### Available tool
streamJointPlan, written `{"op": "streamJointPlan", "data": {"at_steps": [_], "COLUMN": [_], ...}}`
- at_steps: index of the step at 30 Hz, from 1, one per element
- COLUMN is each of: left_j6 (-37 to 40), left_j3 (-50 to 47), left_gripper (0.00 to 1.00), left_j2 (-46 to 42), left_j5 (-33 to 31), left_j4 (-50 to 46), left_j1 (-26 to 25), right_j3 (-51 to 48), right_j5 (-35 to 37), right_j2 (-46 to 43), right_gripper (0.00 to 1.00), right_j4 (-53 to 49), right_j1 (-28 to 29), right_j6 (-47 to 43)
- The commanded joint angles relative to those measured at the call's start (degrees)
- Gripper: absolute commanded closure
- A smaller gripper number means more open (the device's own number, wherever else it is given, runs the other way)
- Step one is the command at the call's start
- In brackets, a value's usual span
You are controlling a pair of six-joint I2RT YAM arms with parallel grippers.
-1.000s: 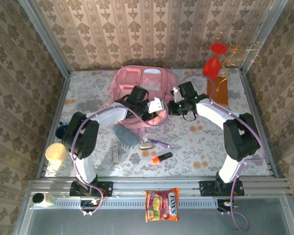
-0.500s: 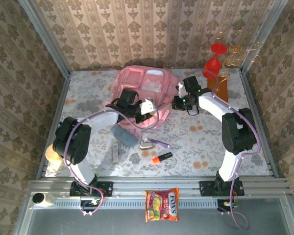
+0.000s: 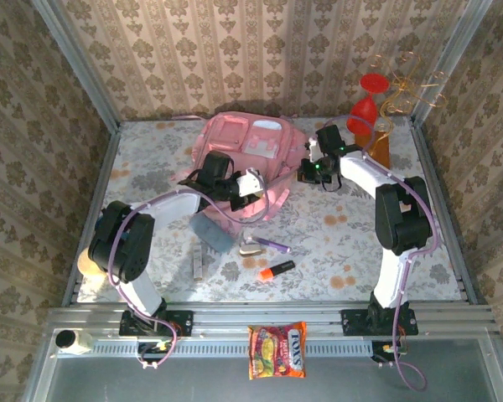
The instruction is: Pack books, pencil case, and school supplies into a backpack
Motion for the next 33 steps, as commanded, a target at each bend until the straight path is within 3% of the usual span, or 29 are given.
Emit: {"op": "streamJointPlan", "data": {"at_steps": [1, 8, 15, 22, 27, 33], "left_j6": [1.5, -1.0, -1.8, -0.7, 0.6, 1.2], "left_j3": [0.1, 2.4, 7.1, 12.1, 14.4, 12.4], "left_gripper": [1.0, 1.0, 1.0, 1.0, 1.0, 1.0], "left_j2": [-2.6, 0.2, 4.7, 9.1, 10.2, 8.4], "left_j5": [3.0, 3.0, 5.0, 6.5, 6.4, 5.0], "left_j4": [0.6, 1.5, 1.3, 0.0, -2.5, -3.1], "left_j1": [1.8, 0.8, -2.1, -4.8, -6.0, -5.9], "right_j3": [1.5, -2.4, -9.1, -19.2, -16.6, -5.4], "right_j5": [8.1, 6.8, 5.9, 10.7, 6.9, 9.9], "right_j2": [1.2, -2.1, -12.4, -23.4, -18.7, -7.0], "right_gripper": [1.0, 0.98, 0.62, 0.48, 0.34, 0.25], "right_j4": [0.4, 2.5, 3.6, 7.5, 11.6, 15.2], "right_j1": [-4.5, -4.9, -4.8, -4.8, -4.7, -3.3], "right_j6": [2.4, 0.9, -0.8, 0.8, 7.7, 18.0]}}
